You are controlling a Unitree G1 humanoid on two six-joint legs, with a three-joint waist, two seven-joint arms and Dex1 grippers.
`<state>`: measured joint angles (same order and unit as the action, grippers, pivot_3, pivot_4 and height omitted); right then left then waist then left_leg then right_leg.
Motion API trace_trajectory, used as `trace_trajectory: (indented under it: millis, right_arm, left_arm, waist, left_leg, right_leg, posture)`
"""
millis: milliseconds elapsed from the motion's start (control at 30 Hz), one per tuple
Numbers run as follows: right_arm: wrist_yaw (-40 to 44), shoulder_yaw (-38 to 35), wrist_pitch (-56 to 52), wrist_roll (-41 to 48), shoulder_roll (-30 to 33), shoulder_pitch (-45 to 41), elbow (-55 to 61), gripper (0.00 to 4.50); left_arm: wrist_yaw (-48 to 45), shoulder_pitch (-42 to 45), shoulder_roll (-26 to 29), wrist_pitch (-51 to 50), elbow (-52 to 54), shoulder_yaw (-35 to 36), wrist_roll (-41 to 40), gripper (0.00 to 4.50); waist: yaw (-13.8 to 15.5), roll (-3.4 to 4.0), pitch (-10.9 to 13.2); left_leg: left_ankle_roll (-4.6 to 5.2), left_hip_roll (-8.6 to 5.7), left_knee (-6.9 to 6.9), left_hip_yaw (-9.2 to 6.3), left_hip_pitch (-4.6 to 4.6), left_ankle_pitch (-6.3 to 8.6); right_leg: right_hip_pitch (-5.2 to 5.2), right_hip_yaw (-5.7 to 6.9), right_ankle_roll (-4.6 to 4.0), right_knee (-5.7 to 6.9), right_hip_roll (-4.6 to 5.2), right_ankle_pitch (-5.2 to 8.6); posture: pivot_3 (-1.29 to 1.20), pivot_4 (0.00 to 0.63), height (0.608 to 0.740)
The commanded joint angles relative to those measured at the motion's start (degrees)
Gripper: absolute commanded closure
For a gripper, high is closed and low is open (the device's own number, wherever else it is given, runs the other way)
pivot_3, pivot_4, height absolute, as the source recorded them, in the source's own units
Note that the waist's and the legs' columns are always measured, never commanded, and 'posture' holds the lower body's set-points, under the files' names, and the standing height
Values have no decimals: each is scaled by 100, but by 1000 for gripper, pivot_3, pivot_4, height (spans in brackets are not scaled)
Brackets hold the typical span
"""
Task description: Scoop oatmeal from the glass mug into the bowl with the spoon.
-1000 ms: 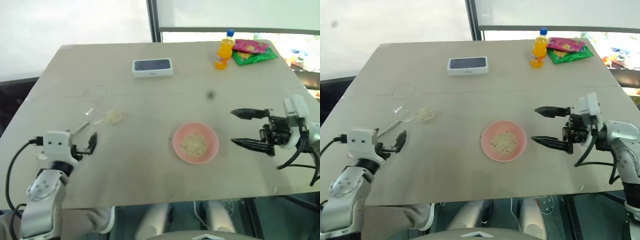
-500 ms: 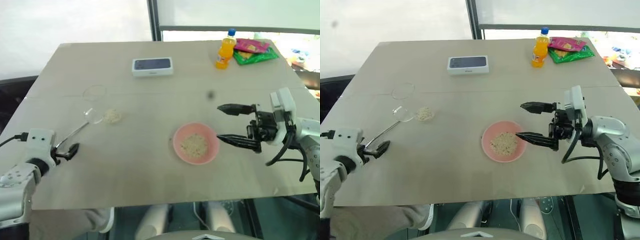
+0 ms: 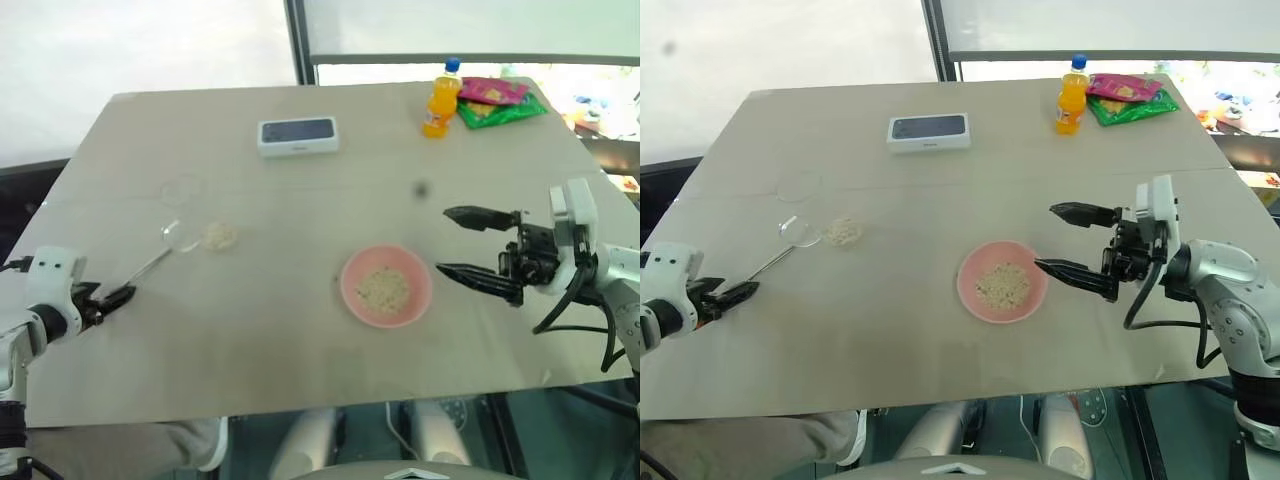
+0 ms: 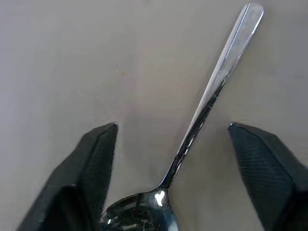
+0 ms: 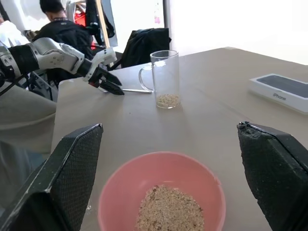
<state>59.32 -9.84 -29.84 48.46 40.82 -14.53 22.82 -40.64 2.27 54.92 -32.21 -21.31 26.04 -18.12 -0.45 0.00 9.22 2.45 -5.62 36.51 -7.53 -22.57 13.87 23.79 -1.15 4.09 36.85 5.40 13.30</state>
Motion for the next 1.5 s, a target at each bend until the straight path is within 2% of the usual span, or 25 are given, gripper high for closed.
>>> trace_trajectory:
  millis: [33,133,300,467,533,700,867,1000,1100,1300,1400,1500]
  right_arm:
    - [-71,-221,72,136,-25,32,226,0]
    - [-100,-260,66,169,-36,28,209,0]
    - [-73,-250,101,130,-31,37,161,0]
    - [-63,-248,82,146,-26,-14,114,0]
    - [-32,-236,81,143,-18,-64,59,0]
    - [-10,-167,106,70,-76,-357,-246,0]
    - [-111,-68,128,-51,-249,-677,-476,0]
    - [-222,-26,154,-141,-387,-953,-668,0]
    - [-672,-61,0,-123,-597,-1298,-812,0]
    - [-2210,-184,-794,453,-1377,-2138,-846,0]
    - [-3030,-192,-1179,870,-1978,-2720,-1087,0]
    - [-3625,-36,-1468,744,-2293,-3117,-1247,0]
  left_arm:
    - [25,-171,30,-200,-647,-56,173,3044]
    - [45,-222,24,-177,-736,-25,187,4415]
    - [338,-423,-222,-95,-521,223,94,4463]
    - [899,-244,-635,583,89,616,62,4463]
    - [1350,-22,-839,906,571,854,29,4463]
    - [2861,811,-1140,867,1571,1108,258,4463]
    - [3416,1942,-1232,948,2224,1085,104,4463]
    - [3196,2727,-1271,1096,2653,674,-72,4463]
    - [2755,3219,-1397,1061,3092,117,-388,4463]
    - [1853,3393,-1982,531,4194,-1337,-1043,4463]
    - [1692,3305,-2361,564,4385,-2206,-787,4463]
    - [1557,3294,-2516,726,4309,-2800,-358,4463]
  waist:
    - [-48,22,-13]
    - [-72,25,-15]
    - [-72,27,-16]
    - [-23,26,-16]
    - [-3,20,-12]
    - [124,-94,12]
    - [130,-101,10]
    - [115,-101,10]
    - [113,-102,11]
    - [101,-99,13]
    - [25,-96,15]
    - [-32,-94,16]
  left_leg:
    - [0,0,-2,5,5,0]
    - [1,8,-15,26,27,1]
    - [2,25,-23,64,56,2]
    - [1,29,-23,72,58,2]
    - [1,29,-21,70,55,2]
    - [-7,36,2,36,29,-2]
    - [-11,28,40,25,-14,-5]
    - [-33,22,48,36,-21,-18]
    - [-33,21,48,41,-21,-19]
    - [-33,21,52,44,-22,-19]
    - [-33,24,52,47,-21,-20]
    - [-33,23,51,54,-29,-20]
  right_leg:
    - [0,-7,0,0,0,0]
    - [-1,-31,0,12,-5,0]
    - [-7,-31,1,15,4,0]
    - [-7,-29,-6,15,9,-6]
    - [-7,-30,-9,15,9,-8]
    - [-1,-7,-31,12,-3,-24]
    - [6,27,-10,0,-2,-43]
    - [9,20,-3,-4,-5,-49]
    - [9,17,-2,-4,-19,-49]
    - [9,8,-1,-2,-21,-51]
    - [15,2,-2,3,-30,-51]
    - [34,-8,-3,18,-33,-51]
  posture:
    - [0,150,740]
    - [0,150,740]
    - [0,150,740]
    - [0,150,740]
    - [0,150,740]
    - [0,150,740]
    - [0,150,740]
    - [0,150,740]
    - [0,150,740]
    - [0,150,740]
    - [0,150,740]
    - [0,150,740]
